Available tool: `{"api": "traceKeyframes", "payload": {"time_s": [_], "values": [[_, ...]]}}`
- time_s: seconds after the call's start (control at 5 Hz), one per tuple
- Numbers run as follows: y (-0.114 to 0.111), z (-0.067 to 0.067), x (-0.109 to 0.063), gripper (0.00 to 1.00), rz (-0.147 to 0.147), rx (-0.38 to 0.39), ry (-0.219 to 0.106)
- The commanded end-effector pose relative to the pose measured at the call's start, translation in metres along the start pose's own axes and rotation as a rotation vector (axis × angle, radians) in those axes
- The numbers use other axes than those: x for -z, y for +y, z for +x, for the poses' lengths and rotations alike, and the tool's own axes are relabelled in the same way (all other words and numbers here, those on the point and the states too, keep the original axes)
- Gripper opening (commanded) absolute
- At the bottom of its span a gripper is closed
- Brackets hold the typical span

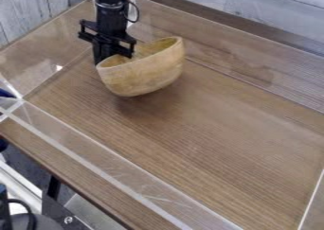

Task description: Put the green block in the brown bowl

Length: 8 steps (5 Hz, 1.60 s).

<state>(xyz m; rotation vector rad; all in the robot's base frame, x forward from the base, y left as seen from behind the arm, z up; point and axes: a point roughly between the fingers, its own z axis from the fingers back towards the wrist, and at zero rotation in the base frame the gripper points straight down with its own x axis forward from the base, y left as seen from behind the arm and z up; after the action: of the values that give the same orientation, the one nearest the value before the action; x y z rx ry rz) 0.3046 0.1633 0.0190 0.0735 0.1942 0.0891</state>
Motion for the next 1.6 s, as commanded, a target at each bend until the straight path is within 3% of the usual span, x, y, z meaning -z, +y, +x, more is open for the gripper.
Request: {"api": "traceKeyframes", "payload": {"time_s": [0.0,1.4], "values": [[-0.009,0.005,-0.004,0.00,0.006,0.016,-0.005],[-0.021,0.017,-0.006,0.00,0.010,0.064,0.029]]}}
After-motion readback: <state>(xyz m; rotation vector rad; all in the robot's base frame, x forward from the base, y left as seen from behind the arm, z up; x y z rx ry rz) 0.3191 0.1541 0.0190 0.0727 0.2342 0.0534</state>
